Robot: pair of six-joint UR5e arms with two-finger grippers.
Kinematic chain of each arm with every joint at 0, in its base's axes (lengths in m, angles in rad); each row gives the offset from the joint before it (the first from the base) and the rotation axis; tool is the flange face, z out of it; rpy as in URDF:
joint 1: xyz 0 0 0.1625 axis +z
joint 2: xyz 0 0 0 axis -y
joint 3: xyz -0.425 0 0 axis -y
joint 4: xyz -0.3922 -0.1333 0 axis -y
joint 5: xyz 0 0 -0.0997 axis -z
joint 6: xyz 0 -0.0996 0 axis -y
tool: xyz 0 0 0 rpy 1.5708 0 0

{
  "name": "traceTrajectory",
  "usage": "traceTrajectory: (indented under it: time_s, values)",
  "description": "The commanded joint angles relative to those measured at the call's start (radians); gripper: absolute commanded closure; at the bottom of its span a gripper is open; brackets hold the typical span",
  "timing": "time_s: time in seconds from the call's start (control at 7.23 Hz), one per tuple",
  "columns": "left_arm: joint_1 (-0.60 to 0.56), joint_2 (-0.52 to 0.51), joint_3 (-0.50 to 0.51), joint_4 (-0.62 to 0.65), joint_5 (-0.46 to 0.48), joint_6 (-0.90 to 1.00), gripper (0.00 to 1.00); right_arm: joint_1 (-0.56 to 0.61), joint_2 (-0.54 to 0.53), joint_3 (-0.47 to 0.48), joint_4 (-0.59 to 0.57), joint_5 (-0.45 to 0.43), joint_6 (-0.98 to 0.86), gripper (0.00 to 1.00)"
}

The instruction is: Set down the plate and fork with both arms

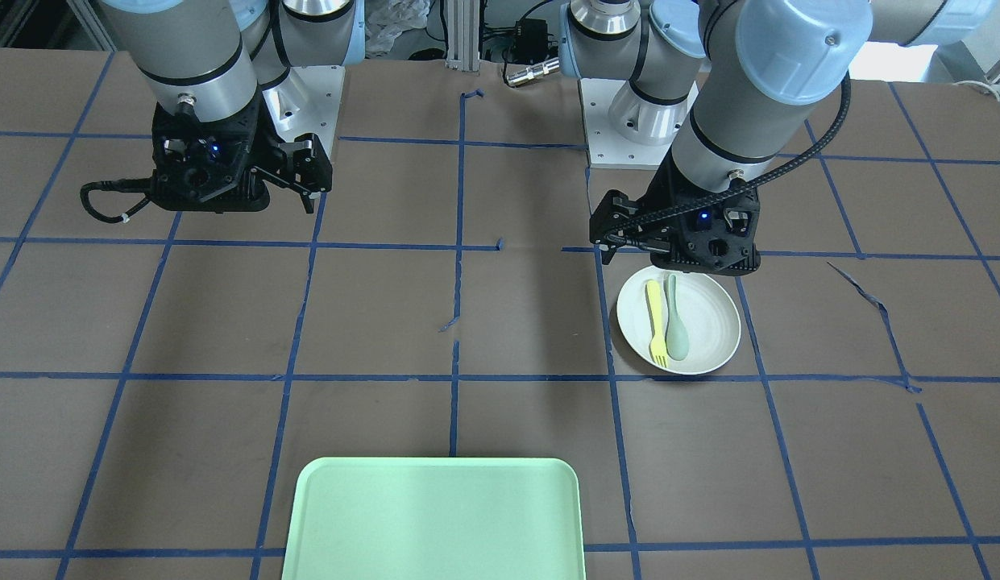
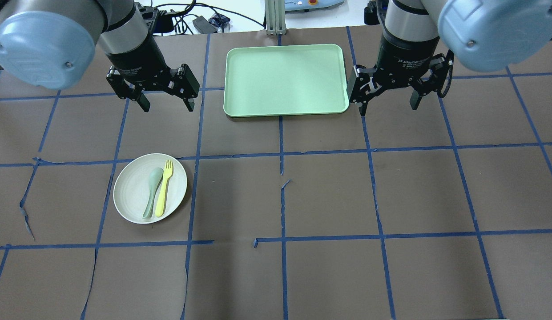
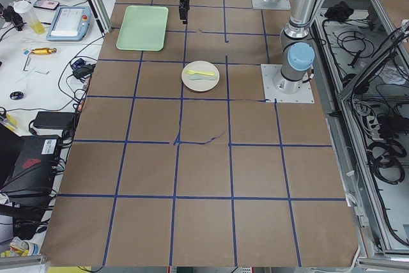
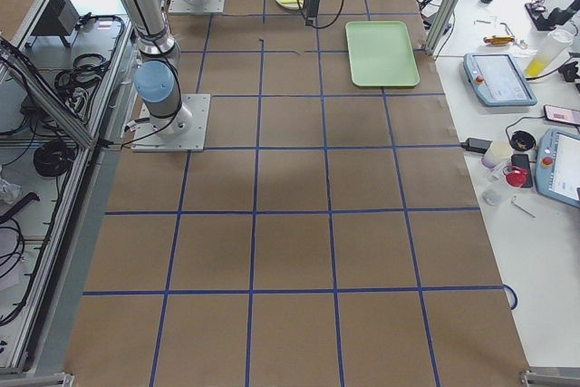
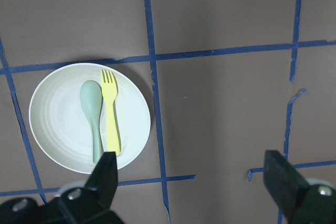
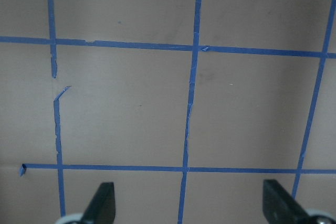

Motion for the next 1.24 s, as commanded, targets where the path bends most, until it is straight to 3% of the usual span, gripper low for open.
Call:
traceTrajectory:
  time_s: [0.0, 1.11]
  values:
    - [-0.001, -0.005, -0.001, 0.000, 0.001, 0.001, 0.00, 0.001, -0.002, -0.004, 0.003, 0.001, 0.002, 0.00]
    - [0.001, -0.002, -0.013, 0.006, -0.009, 0.001, 0.00, 0.001, 0.001, 0.002, -0.012, -0.007, 0.009, 0.00]
